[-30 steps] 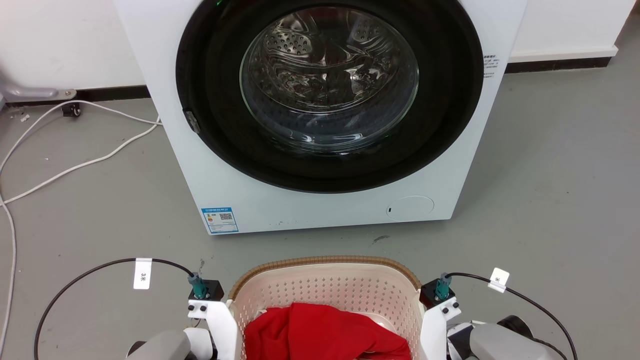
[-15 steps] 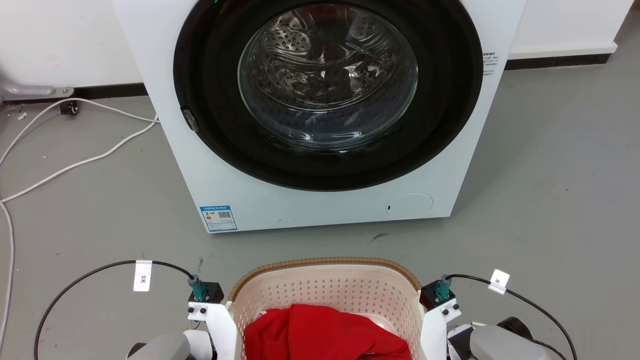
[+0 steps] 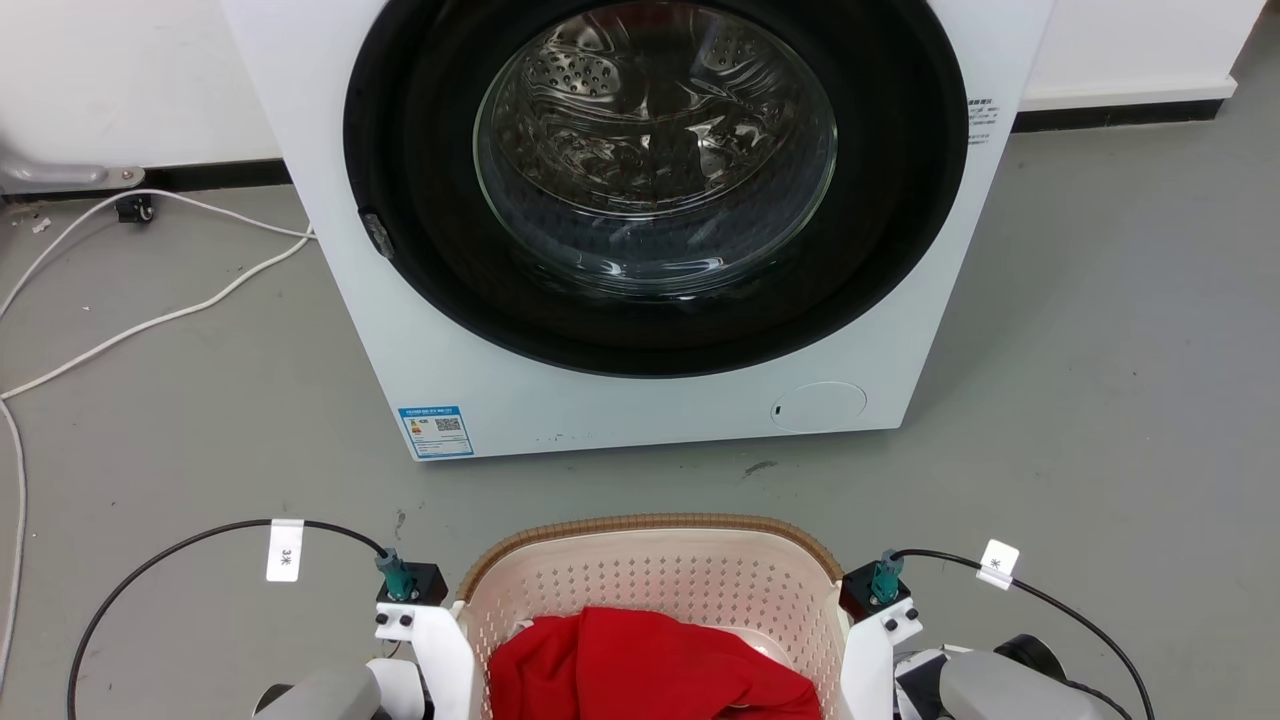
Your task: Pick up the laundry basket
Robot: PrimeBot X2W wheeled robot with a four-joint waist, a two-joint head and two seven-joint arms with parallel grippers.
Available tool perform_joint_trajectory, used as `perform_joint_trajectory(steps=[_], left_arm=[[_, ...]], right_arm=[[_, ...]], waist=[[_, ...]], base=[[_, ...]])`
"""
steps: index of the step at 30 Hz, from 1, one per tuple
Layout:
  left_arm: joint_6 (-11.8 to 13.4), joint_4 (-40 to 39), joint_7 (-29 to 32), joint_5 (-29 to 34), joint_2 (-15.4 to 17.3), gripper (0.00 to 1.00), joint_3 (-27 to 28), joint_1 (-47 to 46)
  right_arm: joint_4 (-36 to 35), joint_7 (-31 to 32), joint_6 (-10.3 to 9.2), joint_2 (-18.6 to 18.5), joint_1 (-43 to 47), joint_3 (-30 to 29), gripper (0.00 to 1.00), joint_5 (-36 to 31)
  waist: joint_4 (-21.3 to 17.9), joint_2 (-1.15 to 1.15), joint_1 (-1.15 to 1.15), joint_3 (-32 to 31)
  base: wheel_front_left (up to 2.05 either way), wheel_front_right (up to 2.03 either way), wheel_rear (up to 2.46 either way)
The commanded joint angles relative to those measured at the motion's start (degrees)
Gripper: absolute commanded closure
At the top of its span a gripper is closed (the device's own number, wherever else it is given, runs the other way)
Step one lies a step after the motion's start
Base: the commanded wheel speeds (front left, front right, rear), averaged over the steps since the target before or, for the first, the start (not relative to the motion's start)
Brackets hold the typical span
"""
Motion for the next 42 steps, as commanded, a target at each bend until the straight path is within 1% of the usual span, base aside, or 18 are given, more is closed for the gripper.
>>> perform_joint_trajectory(steps=[1, 42], left_arm=[[-0.2, 0.0, -0.6, -0.2, 0.6, 1.00, -0.1, -1.1], [-0.2, 0.3, -1.3, -3.4, 0.5, 1.00, -3.3, -1.8]], right_arm=[[0.4, 0.3, 0.14, -0.4, 0.8, 0.4, 1.00, -0.4], [0.3, 1.1, 0.14, -0.8, 1.0, 0.4, 1.00, -0.3]], waist=[[0.0, 0.00, 0.00, 0.0], [0.2, 0.00, 0.00, 0.2]], base=[[0.00, 0.00, 0.00], [0.00, 0.00, 0.00]])
